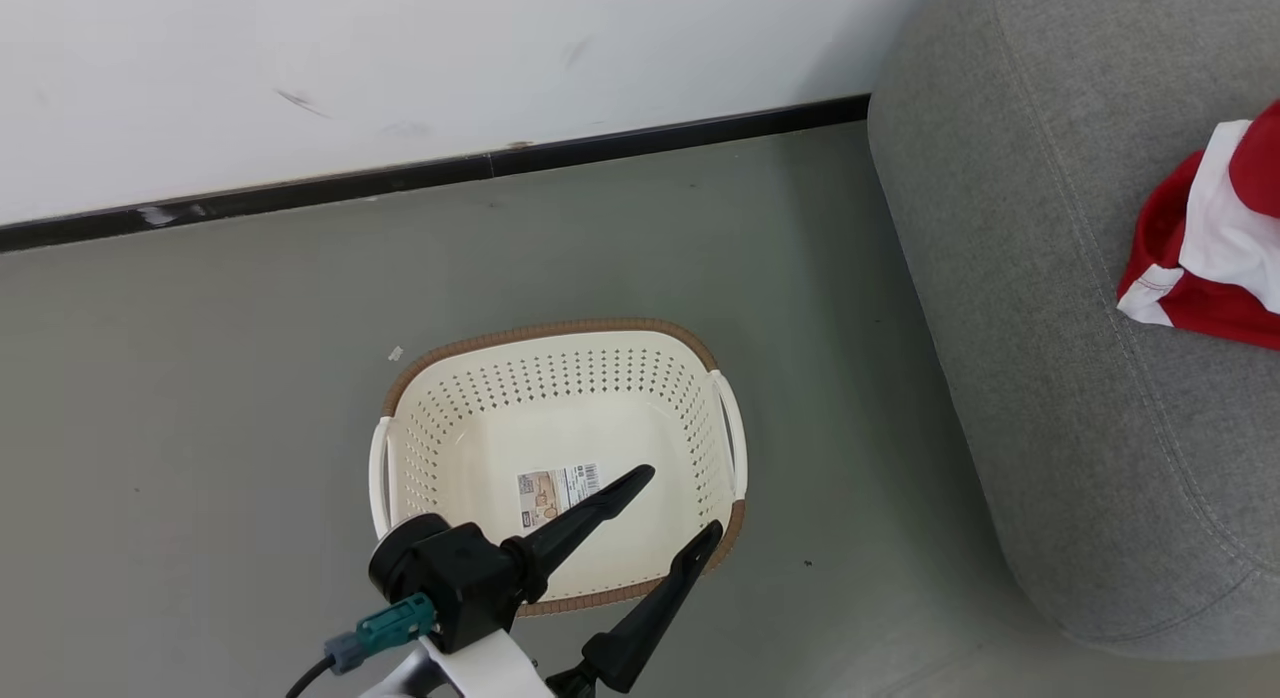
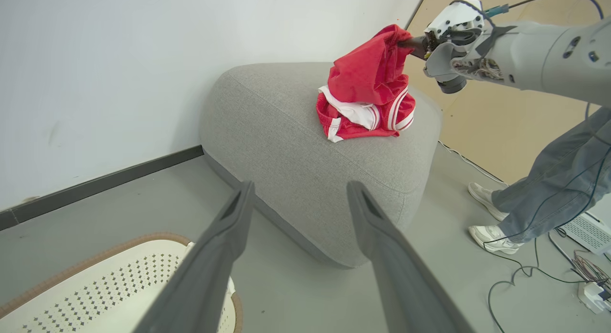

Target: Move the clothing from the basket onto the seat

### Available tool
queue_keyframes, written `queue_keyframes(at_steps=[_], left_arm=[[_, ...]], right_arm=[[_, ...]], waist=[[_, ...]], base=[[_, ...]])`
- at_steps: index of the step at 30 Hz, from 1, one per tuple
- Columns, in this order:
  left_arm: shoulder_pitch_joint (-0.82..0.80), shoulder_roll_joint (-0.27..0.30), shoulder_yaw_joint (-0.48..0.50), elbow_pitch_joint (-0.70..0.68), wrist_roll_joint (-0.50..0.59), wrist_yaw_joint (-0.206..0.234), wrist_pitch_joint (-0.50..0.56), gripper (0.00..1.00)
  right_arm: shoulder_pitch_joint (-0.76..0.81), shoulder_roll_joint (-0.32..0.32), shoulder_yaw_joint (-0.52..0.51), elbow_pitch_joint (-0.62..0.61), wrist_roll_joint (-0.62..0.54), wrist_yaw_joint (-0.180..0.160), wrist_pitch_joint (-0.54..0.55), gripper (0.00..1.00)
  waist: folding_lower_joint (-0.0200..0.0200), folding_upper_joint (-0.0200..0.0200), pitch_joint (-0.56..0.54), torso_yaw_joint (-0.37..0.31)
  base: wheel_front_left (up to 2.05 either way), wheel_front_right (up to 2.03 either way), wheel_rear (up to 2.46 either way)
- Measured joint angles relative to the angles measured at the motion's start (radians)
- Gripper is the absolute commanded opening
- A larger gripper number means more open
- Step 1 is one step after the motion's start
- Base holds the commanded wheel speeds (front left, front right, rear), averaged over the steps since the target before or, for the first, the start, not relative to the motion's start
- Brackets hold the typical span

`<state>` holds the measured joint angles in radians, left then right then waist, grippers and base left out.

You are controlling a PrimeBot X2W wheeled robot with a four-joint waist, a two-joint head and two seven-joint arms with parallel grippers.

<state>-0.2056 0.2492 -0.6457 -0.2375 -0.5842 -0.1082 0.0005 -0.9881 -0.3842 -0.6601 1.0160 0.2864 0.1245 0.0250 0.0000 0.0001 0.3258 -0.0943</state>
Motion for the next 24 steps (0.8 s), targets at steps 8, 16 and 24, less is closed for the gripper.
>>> queue_keyframes(at_steps=[8, 16, 24], left_arm=[[-0.015, 0.005, 0.017, -0.009, 0.005, 0.000, 0.007, 1.00], [-0.027, 0.005, 0.026, -0.008, 0.005, 0.000, 0.007, 1.00], [-0.033, 0.001, 0.030, -0.002, 0.005, 0.000, -0.002, 1.00]], right_arm=[[0.018, 0.010, 0.029, 0.022, -0.064, 0.000, -0.029, 0.00], [0.019, 0.027, 0.091, 0.023, -0.114, 0.000, -0.063, 0.49], [0.017, 0.032, 0.143, 0.023, -0.143, 0.000, -0.102, 1.00]], waist=[[0.0000, 0.0000, 0.022, -0.018], [0.0000, 0.0000, 0.031, -0.035], [-0.0001, 0.0000, 0.017, -0.045]], base=[[0.00, 0.00, 0.00], [0.00, 0.00, 0.00], [0.00, 0.00, 0.00]])
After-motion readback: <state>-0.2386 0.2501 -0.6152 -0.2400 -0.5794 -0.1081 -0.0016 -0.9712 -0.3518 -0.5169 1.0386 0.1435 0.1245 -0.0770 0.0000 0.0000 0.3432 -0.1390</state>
